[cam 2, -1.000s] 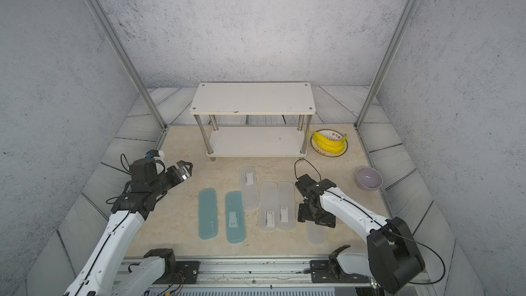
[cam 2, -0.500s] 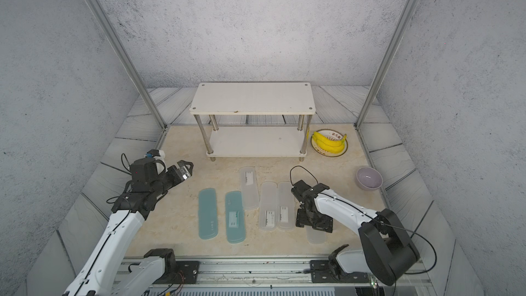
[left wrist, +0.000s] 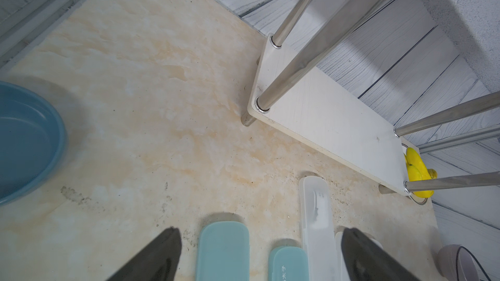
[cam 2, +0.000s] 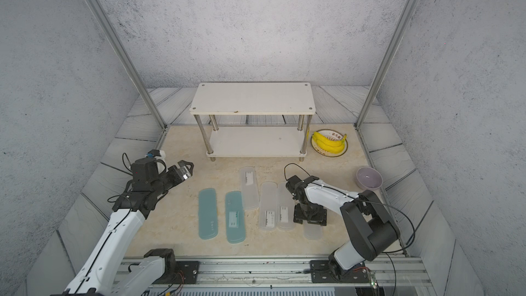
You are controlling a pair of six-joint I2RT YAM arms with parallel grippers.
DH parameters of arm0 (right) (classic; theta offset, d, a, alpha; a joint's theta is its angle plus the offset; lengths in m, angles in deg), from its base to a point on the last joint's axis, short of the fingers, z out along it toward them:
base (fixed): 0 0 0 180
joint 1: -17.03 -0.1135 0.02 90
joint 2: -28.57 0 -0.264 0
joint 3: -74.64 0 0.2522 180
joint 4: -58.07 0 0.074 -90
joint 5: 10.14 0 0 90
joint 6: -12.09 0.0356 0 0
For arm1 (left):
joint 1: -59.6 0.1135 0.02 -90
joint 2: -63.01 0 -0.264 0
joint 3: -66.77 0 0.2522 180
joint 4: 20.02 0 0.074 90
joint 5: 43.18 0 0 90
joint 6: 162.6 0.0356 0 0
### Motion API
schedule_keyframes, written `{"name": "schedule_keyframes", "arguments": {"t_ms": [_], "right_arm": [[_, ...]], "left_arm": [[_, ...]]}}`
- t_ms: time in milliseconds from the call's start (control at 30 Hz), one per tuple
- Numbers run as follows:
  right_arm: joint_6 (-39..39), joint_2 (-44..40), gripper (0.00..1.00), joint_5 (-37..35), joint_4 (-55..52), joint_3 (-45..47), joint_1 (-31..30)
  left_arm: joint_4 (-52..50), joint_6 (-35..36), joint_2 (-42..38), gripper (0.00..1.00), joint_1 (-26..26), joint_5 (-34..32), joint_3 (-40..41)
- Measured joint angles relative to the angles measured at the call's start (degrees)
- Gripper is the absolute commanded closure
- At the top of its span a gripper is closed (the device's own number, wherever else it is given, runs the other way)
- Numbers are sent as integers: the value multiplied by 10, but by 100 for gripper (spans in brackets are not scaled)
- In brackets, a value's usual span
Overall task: Place the pencil cases on the shelf according to color
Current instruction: Move the pencil case to the center of the board.
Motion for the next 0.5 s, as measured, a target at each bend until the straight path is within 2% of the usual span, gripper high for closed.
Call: {"name": "schedule_keyframes", "arguments": {"t_ms": [267, 400, 500], "right_arm": [[-39, 88, 14, -42, 31, -116, 23], [-47, 57, 11, -55, 35, -111, 28], [-51, -8, 8, -52, 43, -66, 28]], "left_arm": [[0, 0, 7, 2, 0, 0, 0], [-1, 0, 7, 1, 0, 0, 0], [0, 0, 7, 1, 0, 2, 0]]}}
